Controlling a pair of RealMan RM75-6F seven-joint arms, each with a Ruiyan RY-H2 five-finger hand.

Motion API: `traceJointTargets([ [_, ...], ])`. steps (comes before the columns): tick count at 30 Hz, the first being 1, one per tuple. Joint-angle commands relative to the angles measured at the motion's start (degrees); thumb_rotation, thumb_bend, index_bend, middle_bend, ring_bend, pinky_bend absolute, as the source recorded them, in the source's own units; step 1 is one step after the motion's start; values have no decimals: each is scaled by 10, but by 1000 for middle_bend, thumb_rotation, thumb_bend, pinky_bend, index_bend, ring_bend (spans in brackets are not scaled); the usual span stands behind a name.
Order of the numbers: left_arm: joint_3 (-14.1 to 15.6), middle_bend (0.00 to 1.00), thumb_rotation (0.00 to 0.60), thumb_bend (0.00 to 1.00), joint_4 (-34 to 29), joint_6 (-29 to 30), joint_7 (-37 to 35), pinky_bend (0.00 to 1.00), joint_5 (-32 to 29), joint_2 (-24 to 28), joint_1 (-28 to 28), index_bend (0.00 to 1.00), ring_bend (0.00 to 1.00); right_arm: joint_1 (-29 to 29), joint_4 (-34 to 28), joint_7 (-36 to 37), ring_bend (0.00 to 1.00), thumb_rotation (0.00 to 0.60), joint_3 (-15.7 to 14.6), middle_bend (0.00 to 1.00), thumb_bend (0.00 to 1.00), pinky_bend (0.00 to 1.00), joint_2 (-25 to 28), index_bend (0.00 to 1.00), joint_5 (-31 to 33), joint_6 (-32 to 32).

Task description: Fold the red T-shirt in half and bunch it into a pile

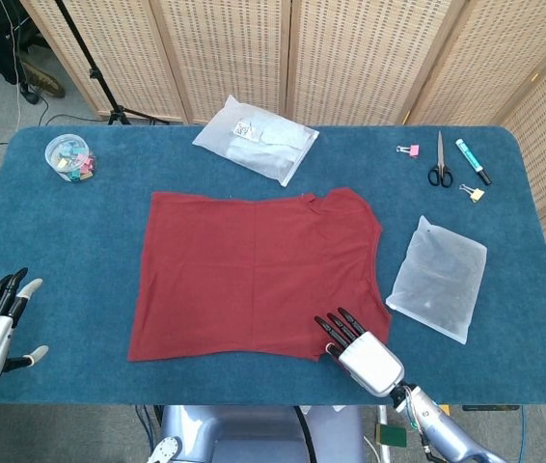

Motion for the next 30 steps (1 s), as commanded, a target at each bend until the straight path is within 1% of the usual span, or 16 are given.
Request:
traceJointTargets([
  [1, 0, 0, 600, 0, 0, 0, 0, 0, 0, 0, 0, 0, 0, 1, 1, 0, 0, 600, 0, 0, 261, 0, -2, 419, 2, 1],
  [6, 0, 0, 600, 0, 0, 0, -1, 0, -1, 1, 0, 0, 0, 1, 5, 2, 0, 600, 0, 0, 471, 0, -5, 434, 4, 8],
  [8, 0, 0, 600, 0, 0, 0, -2, 0, -1, 1, 0, 0, 0, 0, 7, 2, 0, 600, -1, 0, 517, 0, -5, 446, 4, 11],
  [18, 0, 0, 600, 0, -1, 0, 0, 0, -1, 0, 0, 0, 0, 4, 12, 6, 0, 600, -6, 0, 525, 0, -7, 556, 5, 11],
  [23, 0, 0, 600, 0, 0, -1, 1, 0, -2, 0, 0, 0, 0, 6, 26, 20, 0, 600, -7, 10, 543, 0, -12, 597, 1, 21],
  [25, 1, 0, 600, 0, 0, -1, 1, 0, -1, -1, -1, 0, 0, 6, 30, 24, 0, 600, -7, 12, 565, 0, -12, 602, 1, 23],
  [27, 1, 0, 600, 0, 1, -2, 2, 0, 0, -2, -1, 0, 0, 6, 34, 32, 0, 600, -8, 16, 615, 0, -13, 607, 0, 29],
  [29, 2, 0, 600, 0, 4, -3, 3, 0, 2, -4, -2, 0, 0, 7, 37, 41, 0, 600, -9, 19, 641, 0, -12, 610, -3, 34],
  [30, 4, 0, 600, 0, 9, -3, 4, 0, 6, -7, -2, 0, 0, 3, 33, 66, 0, 600, -6, 19, 646, 0, -4, 610, 2, 49],
])
